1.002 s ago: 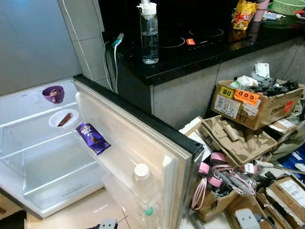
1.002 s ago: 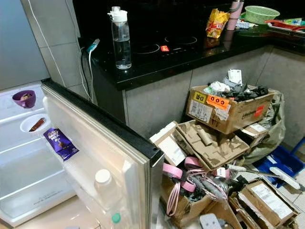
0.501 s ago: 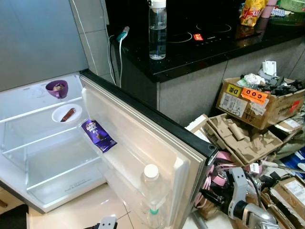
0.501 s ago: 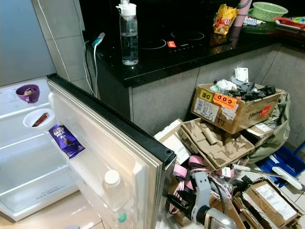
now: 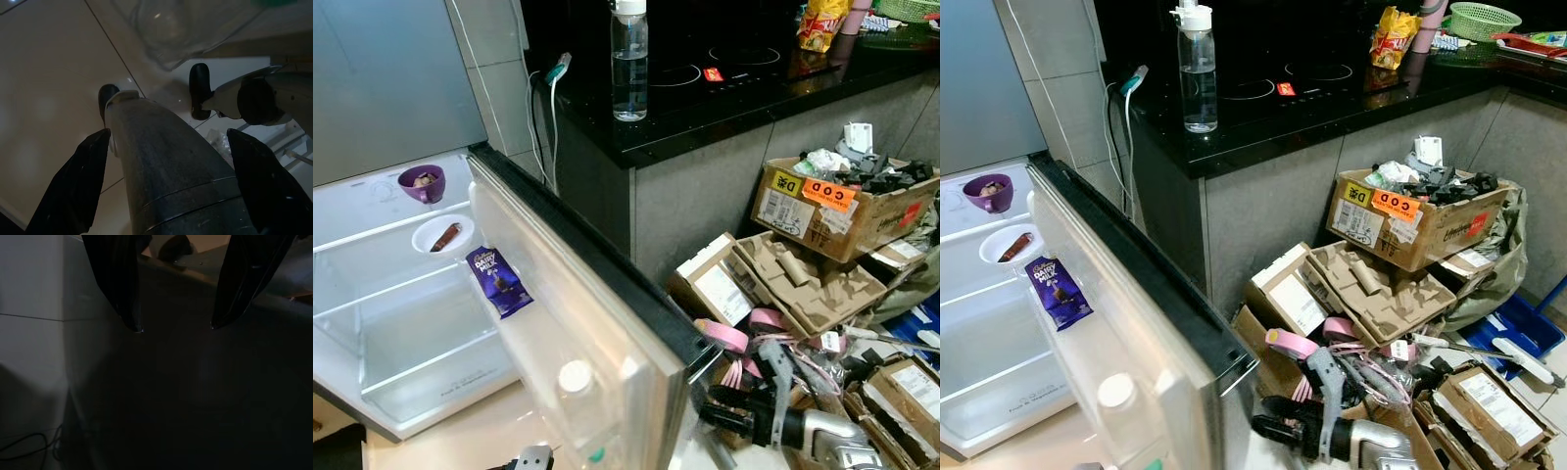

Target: Restocking fridge

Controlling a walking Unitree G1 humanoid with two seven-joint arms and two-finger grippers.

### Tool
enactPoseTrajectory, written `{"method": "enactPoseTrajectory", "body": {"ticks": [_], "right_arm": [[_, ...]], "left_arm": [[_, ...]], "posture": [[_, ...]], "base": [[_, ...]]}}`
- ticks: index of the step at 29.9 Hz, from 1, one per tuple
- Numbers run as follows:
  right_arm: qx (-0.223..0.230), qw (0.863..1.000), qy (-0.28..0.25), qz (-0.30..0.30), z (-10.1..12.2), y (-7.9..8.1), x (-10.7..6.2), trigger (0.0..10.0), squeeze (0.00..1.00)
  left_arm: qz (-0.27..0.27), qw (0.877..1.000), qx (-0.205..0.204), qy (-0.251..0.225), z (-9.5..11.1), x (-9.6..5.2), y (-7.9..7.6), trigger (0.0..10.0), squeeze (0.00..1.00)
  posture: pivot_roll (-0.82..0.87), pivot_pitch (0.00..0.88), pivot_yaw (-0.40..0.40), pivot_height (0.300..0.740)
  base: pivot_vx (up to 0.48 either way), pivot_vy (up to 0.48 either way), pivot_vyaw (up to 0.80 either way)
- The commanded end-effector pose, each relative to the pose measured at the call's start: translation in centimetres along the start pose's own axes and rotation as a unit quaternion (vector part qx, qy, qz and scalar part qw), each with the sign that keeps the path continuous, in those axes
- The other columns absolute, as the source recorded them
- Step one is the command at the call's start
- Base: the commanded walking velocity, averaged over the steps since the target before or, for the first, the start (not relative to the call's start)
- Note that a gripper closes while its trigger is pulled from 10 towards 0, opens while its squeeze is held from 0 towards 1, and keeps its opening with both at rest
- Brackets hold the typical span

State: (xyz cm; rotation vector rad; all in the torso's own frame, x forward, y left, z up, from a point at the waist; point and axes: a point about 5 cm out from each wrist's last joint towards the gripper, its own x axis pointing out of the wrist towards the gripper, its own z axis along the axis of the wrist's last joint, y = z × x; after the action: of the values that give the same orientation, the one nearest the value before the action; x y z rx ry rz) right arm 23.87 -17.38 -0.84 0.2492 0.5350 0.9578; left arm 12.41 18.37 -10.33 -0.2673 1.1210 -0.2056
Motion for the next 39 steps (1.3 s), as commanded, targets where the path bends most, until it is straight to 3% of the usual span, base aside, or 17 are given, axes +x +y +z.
{"method": "enactPoseTrajectory", "body": {"ticks": [1,3,6,10,22,32,36,39], "right_arm": [[-0.010,0.997,0.029,-0.066,-0.7,-0.8,-0.5,10.0,0.00],[-0.009,0.982,0.061,-0.180,-1.6,-2.2,-1.6,10.0,0.00],[0.001,0.969,0.086,-0.233,-3.3,-2.5,-2.9,10.0,0.00],[0.022,0.963,0.135,-0.232,-6.2,-1.4,-3.6,10.0,0.00],[0.012,0.961,0.144,-0.236,-6.7,-0.9,-2.7,10.0,0.00],[0.003,0.942,0.183,-0.280,-7.8,-1.1,-3.6,10.0,0.00],[0.015,0.923,0.210,-0.321,-9.2,-1.0,-4.9,10.0,0.00],[0.022,0.918,0.216,-0.332,-9.7,-0.9,-5.2,10.0,0.00]], "left_arm": [[0.005,1.000,-0.002,0.017,-0.9,-0.1,0.1,10.0,0.00],[0.006,1.000,-0.001,0.019,-1.0,-0.1,0.1,10.0,0.00],[0.007,1.000,-0.001,0.020,-1.1,-0.1,0.0,10.0,0.00],[0.008,1.000,0.000,0.020,-1.1,-0.1,0.1,10.0,0.00],[0.009,1.000,0.007,0.021,-0.9,-0.1,0.1,10.0,0.00],[0.019,0.999,0.007,0.027,-1.1,-0.1,0.2,10.0,0.00],[0.025,0.999,0.014,0.036,-1.4,-0.1,0.2,10.0,0.00],[0.026,0.999,0.016,0.038,-1.4,-0.1,0.2,10.0,0.00]], "posture": [[-0.06,0.000,-0.010,0.740],[-0.07,0.000,-0.011,0.740],[-0.06,0.000,-0.012,0.740],[-0.06,0.000,-0.012,0.740],[-0.06,0.000,-0.006,0.740],[-0.06,0.000,-0.007,0.740],[-0.06,0.000,-0.008,0.740],[-0.06,0.000,-0.008,0.740]], "base": [[0.000,0.000,0.00],[0.000,0.000,0.00],[0.000,0.000,0.00],[0.000,0.000,0.78],[0.000,0.000,0.78],[0.000,0.000,0.06],[0.000,0.000,0.00],[0.000,0.000,0.00]]}}
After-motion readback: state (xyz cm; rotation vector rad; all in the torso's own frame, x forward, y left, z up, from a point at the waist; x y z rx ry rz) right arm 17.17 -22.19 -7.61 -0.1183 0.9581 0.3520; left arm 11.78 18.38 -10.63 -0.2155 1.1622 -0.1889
